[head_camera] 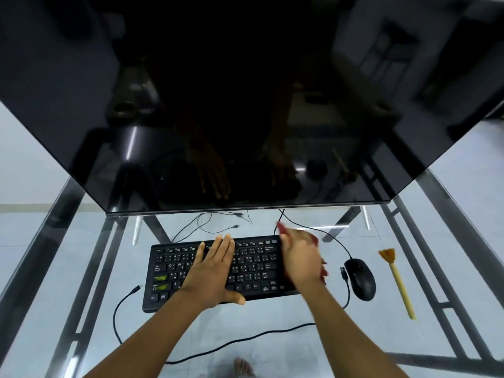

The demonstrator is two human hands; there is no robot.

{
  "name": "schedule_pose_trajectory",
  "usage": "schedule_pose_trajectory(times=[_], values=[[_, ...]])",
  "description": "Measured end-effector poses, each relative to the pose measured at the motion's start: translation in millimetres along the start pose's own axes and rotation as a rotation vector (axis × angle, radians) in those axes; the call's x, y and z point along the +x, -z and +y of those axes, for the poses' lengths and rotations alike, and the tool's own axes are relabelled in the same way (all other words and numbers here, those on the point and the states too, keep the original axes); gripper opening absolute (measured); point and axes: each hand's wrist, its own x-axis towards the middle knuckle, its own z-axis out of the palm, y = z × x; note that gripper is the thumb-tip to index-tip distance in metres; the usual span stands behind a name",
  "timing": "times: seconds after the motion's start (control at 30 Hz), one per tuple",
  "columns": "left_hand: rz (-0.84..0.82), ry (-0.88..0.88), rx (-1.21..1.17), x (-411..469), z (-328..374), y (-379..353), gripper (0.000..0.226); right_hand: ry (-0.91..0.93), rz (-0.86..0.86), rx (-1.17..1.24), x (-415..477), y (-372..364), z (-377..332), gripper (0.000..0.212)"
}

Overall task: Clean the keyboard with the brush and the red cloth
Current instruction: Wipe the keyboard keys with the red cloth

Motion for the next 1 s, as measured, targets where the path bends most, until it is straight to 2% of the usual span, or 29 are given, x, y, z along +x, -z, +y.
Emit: schedule_pose_trajectory(times=[0.07,0.1,0.13,0.23,0.27,0.37,0.43,0.47,0.57,0.6,0.73,0.77,0.8,0.87,0.9,0.93,1.0], values=[[0.012,-0.005,-0.002,0,1,0,0.133,0.27,-0.115,-0.022,-20,-7,-12,0.039],[0.017,-0.014,-0.004,2,2,1,0.134,0.342,-0.141,-0.04,-18,-5,-5,0.039],[0.019,-0.023,-0.004,4,4,3,0.134,0.324,-0.128,-0.064,-8,0,6,0.038],[0.015,-0.013,0.011,5,-1,3,0.134,-0.062,0.021,-0.027,14,10,27,0.033],[0.014,0.0,0.011,2,-5,1,0.133,-0.063,0.025,-0.023,10,4,20,0.035],[0.021,0.009,0.002,-2,-7,-2,0.134,0.347,-0.141,-0.068,-27,-11,-7,0.04],[0.031,-0.018,-0.009,4,2,0,0.134,0.496,-0.218,-0.069,-32,0,9,0.038],[0.041,-0.03,-0.016,8,5,2,0.134,0.446,-0.182,-0.089,-22,9,19,0.037],[0.059,-0.026,-0.013,13,1,7,0.134,0.043,0.041,-0.032,4,23,38,0.036],[0.062,-0.018,-0.012,13,-2,7,0.134,0.032,0.037,-0.004,0,20,29,0.037],[0.059,-0.027,-0.034,10,2,2,0.135,0.529,-0.223,-0.046,-50,5,7,0.037],[0.061,-0.037,-0.038,11,6,1,0.135,0.527,-0.243,-0.051,-47,11,19,0.036],[0.061,-0.043,-0.044,12,8,1,0.135,0.451,-0.194,-0.054,-39,17,31,0.035],[0.059,-0.039,-0.048,10,6,0,0.134,0.178,-0.021,-0.066,-26,24,55,0.035],[0.057,-0.028,-0.05,7,3,-3,0.135,0.102,0.016,-0.045,-28,23,59,0.036],[0.059,-0.017,-0.055,3,-1,-6,0.135,0.12,-0.012,-0.014,-37,21,55,0.036],[0.073,-0.004,-0.073,0,-5,-8,0.135,0.367,-0.175,0.053,-63,15,39,0.038]])
